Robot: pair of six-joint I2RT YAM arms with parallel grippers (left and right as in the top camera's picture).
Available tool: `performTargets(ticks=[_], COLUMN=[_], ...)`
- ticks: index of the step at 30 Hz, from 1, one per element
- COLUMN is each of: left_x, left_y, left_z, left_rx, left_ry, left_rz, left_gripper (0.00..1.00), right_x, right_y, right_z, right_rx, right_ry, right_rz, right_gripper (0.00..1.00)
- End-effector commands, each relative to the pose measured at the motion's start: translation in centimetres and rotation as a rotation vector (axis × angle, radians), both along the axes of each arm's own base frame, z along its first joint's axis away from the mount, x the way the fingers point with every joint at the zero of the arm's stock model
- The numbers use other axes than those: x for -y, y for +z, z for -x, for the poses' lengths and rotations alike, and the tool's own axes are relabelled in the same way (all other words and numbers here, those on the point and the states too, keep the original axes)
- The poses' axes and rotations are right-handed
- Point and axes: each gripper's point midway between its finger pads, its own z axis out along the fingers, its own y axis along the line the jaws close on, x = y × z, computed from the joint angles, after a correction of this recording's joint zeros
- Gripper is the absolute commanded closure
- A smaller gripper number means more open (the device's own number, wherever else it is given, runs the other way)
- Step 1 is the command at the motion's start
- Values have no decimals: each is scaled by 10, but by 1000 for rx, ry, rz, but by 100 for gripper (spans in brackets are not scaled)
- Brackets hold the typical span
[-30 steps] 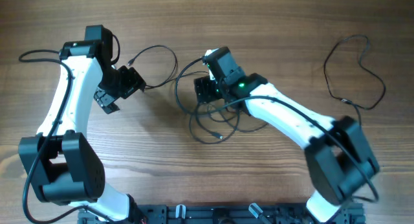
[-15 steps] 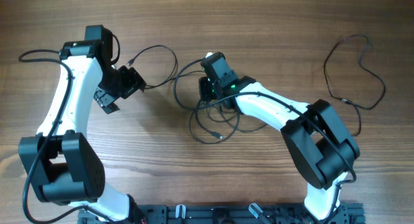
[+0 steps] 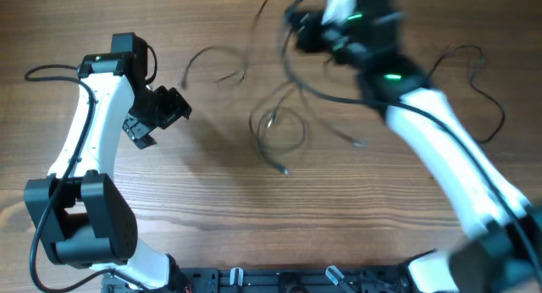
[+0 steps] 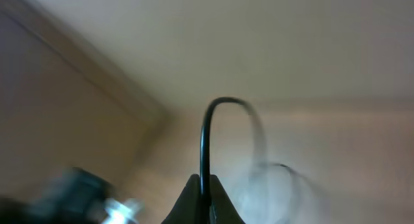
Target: Untangle cables
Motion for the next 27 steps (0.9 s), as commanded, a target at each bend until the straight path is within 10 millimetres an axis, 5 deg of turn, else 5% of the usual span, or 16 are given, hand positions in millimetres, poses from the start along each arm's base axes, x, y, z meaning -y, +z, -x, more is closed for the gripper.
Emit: performTargets(ticks=[1,4,10,16,27], left_x=[0,20,122,178,249], left_y=[2,6,46,48,34], left_z=[0,-6,-21,-14,13], left_rx=[9,46,300,344,366], left_ry=[-7,-66,-498,-682,-957], left_rz=[0,111,564,574,418], left_gripper=[11,9,7,6,5], right_x=[12,18,18,18,32], right_y=[58,79,66,66,52], right_z=[32,43,41,41,30], right_rx=[77,127,60,61,-8], right_ry=[37,32,24,24,-91], right_rz=[-89,-104,-110,-110,-101], right_gripper=[96,96,95,95,96])
